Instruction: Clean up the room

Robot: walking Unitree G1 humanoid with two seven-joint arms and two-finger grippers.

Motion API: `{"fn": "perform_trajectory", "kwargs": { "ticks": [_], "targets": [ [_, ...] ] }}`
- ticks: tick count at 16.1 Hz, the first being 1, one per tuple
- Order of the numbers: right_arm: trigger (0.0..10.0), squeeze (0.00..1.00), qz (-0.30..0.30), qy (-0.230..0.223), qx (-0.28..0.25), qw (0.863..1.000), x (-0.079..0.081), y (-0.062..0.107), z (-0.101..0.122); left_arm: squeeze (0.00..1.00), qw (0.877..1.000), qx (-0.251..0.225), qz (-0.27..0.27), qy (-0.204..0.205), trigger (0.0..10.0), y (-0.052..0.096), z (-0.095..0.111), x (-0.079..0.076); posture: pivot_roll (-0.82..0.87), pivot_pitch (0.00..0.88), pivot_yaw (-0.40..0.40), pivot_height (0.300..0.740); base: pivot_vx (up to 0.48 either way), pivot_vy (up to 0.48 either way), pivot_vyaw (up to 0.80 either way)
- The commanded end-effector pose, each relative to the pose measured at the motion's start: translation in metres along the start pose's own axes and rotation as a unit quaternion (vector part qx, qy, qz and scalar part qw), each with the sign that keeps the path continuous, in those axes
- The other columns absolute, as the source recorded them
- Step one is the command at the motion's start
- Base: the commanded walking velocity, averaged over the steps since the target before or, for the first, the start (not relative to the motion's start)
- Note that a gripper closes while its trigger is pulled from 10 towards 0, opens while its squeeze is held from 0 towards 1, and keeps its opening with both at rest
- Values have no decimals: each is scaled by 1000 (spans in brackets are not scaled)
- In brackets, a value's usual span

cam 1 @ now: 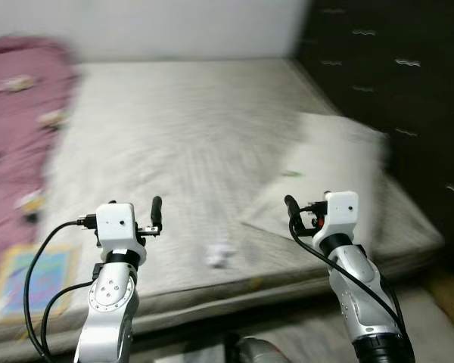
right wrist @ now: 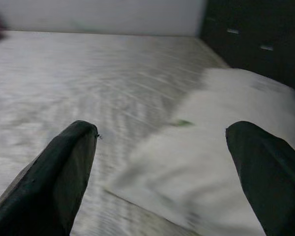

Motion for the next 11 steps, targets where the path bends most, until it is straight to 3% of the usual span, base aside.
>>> {"fn": "perform_trajectory", "kwargs": {
  "ticks": [1,4,7,11],
  "targets": [
    [10000,0,-7,4,0,1000,-3,-1,1,0,1000,0,0,-1,10000,0,0,-2,6,0,-64,740,0,0,-800],
    [10000,0,-5,11,-7,1000,-4,-4,8,0,1000,-15,3,-6,10000,-5,10,0,13,0,-71,740,0,0,-173],
    [10000,0,4,-11,1,1000,1,-4,3,0,1000,-8,14,-11,10000,-1,9,15,25,7,-55,740,0,0,0],
    [10000,0,11,-26,21,999,9,-2,-5,0,1000,-1,10,6,10000,0,7,5,15,0,-55,740,0,442,0]
  ]
}}
Point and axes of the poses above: a point about 5 cm out from each wrist's last joint towards the gripper, its own y axis pointing back from the gripper into the wrist, its own z axis along the axis of the wrist's last joint, x = y × z, the point moved 4 cm from there along -y, pointing out of the wrist towards the gripper, and after that the axes turned 5 degrees about -y, right-handed, at the moved point
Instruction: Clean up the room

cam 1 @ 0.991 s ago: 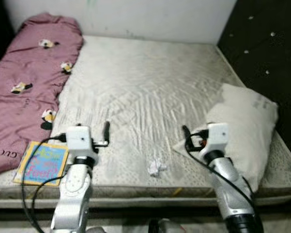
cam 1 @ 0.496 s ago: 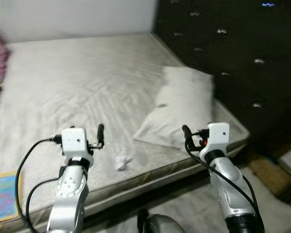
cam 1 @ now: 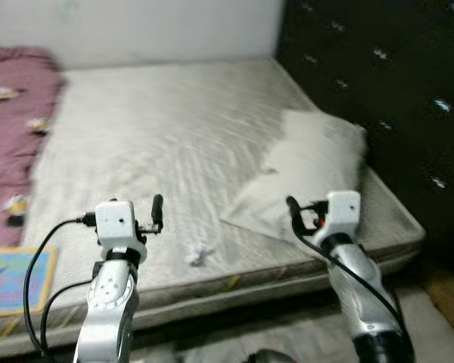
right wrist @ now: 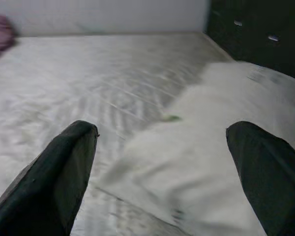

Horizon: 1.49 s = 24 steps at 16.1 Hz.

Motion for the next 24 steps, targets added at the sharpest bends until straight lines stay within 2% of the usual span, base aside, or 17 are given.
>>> {"fn": "perform_trajectory", "kwargs": {
  "ticks": [1,2,3,5,7,11,12,13,14,15,16,18,21,22,24],
  "targets": [
    [10000,0,5,-6,11,1000,2,0,-3,0,1000,0,5,0,10000,-1,2,1,8,0,-57,740,0,480,0],
    [10000,0,11,-8,12,1000,3,0,-3,0,1000,-1,-1,1,10000,0,2,-3,5,0,-57,740,0,480,0],
    [10000,0,3,16,9,1000,3,-1,-1,0,1000,-3,-2,6,10000,0,2,-4,2,0,-58,740,0,480,0],
    [10000,0,5,35,-5,999,5,-2,2,0,1000,0,3,6,10000,-1,1,-3,1,0,-63,740,0,480,0],
    [10000,0,24,22,-11,999,10,-1,5,0,1000,-8,5,0,10000,-3,4,-2,-1,0,-64,740,0,480,0],
    [10000,0,16,58,-20,998,6,-3,11,0,999,-21,22,-10,10000,-2,6,3,-3,0,-66,740,0,195,0],
    [10000,0,15,56,-20,998,5,-3,11,0,1000,-22,18,-7,10000,-1,7,2,-3,0,-66,740,0,0,0],
    [10000,0,23,38,-24,999,6,-3,13,0,1000,-1,29,-7,10000,-1,4,3,-4,0,-66,740,0,0,0],
    [10000,0,29,32,-26,999,8,-2,14,0,999,11,30,6,10000,-1,2,1,-4,0,-66,740,0,0,0],
    [10000,0,36,26,-27,999,10,-2,14,0,999,24,8,48,10000,0,-1,-3,-3,1,-68,740,0,0,0],
    [10000,0,38,27,-28,999,12,-2,14,0,998,18,-10,66,10000,1,0,-4,-3,1,-68,740,0,0,0],
    [10000,0,45,34,-26,998,15,-1,14,0,999,13,1,29,10000,0,0,0,-5,3,-69,740,0,0,0],
    [10000,0,40,30,-23,998,14,-2,12,0,1000,13,-2,27,10000,1,1,0,-4,5,-69,740,0,0,0],
    [10000,0,37,28,-23,999,12,-2,12,0,1000,-18,-12,10,10000,0,8,-3,-4,6,-69,740,0,0,0],
    [10000,0,38,29,-23,999,13,-2,12,0,1000,-6,3,-6,10000,1,5,-2,-2,8,-68,740,0,0,0]
  ]
}}
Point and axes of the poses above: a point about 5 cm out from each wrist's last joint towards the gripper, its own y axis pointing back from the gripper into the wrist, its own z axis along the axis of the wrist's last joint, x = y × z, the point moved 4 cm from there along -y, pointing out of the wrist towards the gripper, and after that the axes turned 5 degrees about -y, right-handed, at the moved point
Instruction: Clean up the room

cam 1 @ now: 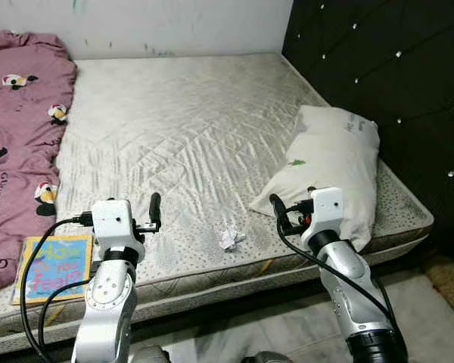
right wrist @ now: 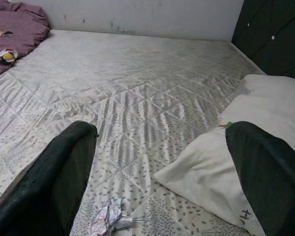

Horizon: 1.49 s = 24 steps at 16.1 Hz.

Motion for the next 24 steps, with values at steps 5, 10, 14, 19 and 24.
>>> {"fn": "perform_trajectory", "kwargs": {
  "ticks": [5,10,14,19,24],
  "targets": [
    [10000,0,-2,8,-3,1000,0,-2,3,0,1000,-11,-4,-9,10000,-1,5,-2,2,1,-74,740,0,0,800],
    [10000,0,-17,-14,-18,1000,-6,-4,10,0,1000,-18,6,-14,10000,-1,5,0,1,0,-75,740,0,0,160],
    [10000,0,-11,-34,-24,999,-3,-5,12,0,1000,-21,6,-18,10000,-1,5,-1,1,0,-76,740,0,0,0],
    [10000,0,-4,-48,-30,998,-2,-6,15,0,1000,-16,10,-24,10000,1,0,3,0,0,-77,740,0,0,0],
    [10000,0,0,-50,-26,998,0,-5,12,0,1000,-14,12,-23,10000,1,0,4,-5,1,-76,740,0,0,0]
  ]
}}
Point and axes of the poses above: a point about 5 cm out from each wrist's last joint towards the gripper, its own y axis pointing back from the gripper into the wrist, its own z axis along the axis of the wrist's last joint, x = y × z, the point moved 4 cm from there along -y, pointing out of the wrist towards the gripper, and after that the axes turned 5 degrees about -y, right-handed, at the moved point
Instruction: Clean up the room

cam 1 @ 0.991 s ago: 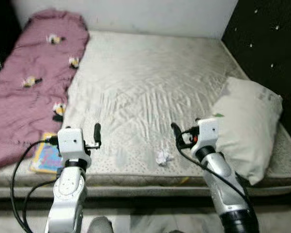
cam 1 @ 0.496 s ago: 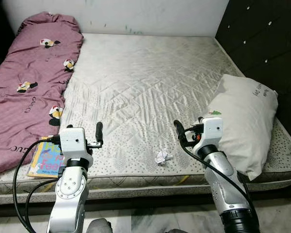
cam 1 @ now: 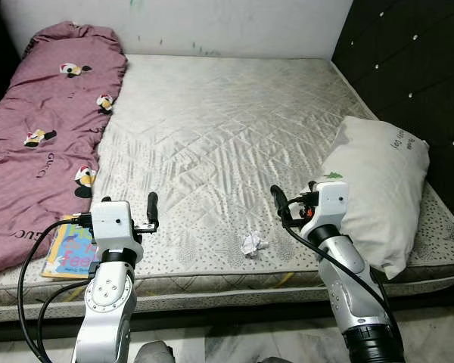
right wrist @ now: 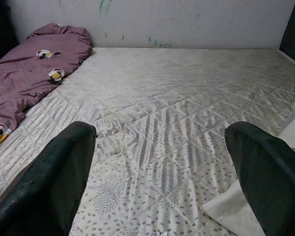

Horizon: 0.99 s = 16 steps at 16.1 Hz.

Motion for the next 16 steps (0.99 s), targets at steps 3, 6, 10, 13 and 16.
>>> {"fn": "perform_trajectory", "kwargs": {
  "ticks": [3,6,10,13,16],
  "targets": [
    [10000,0,3,-1,-3,1000,-1,0,3,0,1000,3,-1,-3,10000,0,-1,0,-7,6,-76,740,0,0,0],
    [10000,0,4,1,-4,1000,-1,-1,5,0,1000,3,0,-4,10000,-1,-1,0,-6,8,-77,715,0,0,0],
    [10000,0,6,-1,-3,1000,1,-1,4,0,1000,3,1,-4,10000,0,-1,0,-7,13,-78,670,0,0,0],
    [10000,0,7,0,-3,1000,1,-1,5,0,1000,3,0,-5,10000,-1,-1,-1,-8,15,-78,636,0,0,0],
    [10000,0,7,2,-5,1000,1,-2,5,0,1000,9,9,-9,10000,-1,-3,1,-7,13,-77,623,0,0,0]
  ]
}}
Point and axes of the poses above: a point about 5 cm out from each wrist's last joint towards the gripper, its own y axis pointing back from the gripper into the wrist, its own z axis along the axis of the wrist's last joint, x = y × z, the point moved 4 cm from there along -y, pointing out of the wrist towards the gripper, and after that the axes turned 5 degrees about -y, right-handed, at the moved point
